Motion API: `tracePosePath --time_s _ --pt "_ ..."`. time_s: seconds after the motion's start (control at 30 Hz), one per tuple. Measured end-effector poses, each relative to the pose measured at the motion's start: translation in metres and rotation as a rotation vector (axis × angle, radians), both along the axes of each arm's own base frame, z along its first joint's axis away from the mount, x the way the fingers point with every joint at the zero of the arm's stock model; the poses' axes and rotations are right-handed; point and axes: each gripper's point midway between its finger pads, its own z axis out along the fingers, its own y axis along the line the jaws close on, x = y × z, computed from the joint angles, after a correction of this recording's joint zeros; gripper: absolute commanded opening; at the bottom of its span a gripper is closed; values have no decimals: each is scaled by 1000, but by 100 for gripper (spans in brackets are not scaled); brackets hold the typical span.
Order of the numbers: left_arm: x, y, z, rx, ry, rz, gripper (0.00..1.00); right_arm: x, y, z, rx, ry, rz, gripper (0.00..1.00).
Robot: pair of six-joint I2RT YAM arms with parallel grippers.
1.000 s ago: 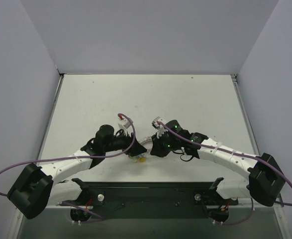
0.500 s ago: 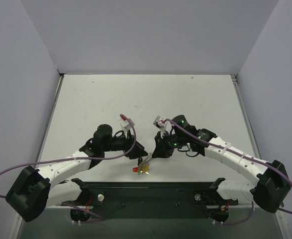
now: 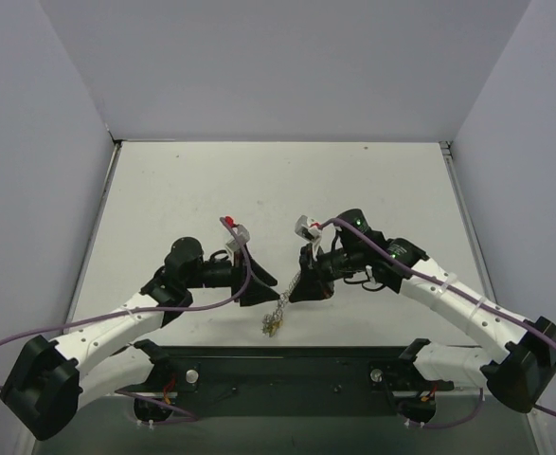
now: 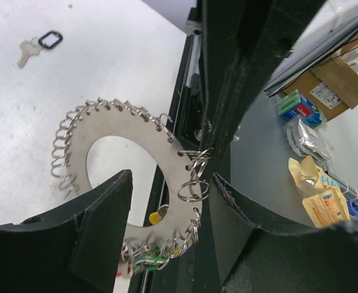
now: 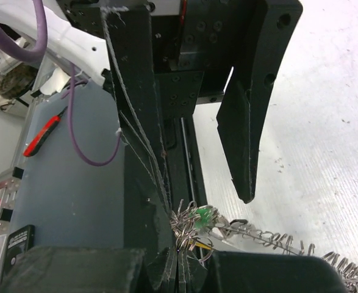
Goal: Put the keys on the keyring
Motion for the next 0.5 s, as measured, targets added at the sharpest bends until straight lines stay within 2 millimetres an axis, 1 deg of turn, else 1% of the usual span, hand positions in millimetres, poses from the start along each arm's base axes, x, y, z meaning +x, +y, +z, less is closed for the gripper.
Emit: tracePosePath --time_s 0.17,0.27,0.37,0.5 --pt "-10 3 34 -69 -84 -37 63 -7 0 16 33 -10 45 0" --pt "-18 5 50 -99 -114 -71 63 -13 -1 24 51 -4 73 0" --pt "-24 5 57 -113 -118 -104 63 -20 -3 30 69 2 99 0" --pt "-32 5 54 -110 -98 -151 63 -28 -6 41 95 2 132 0"
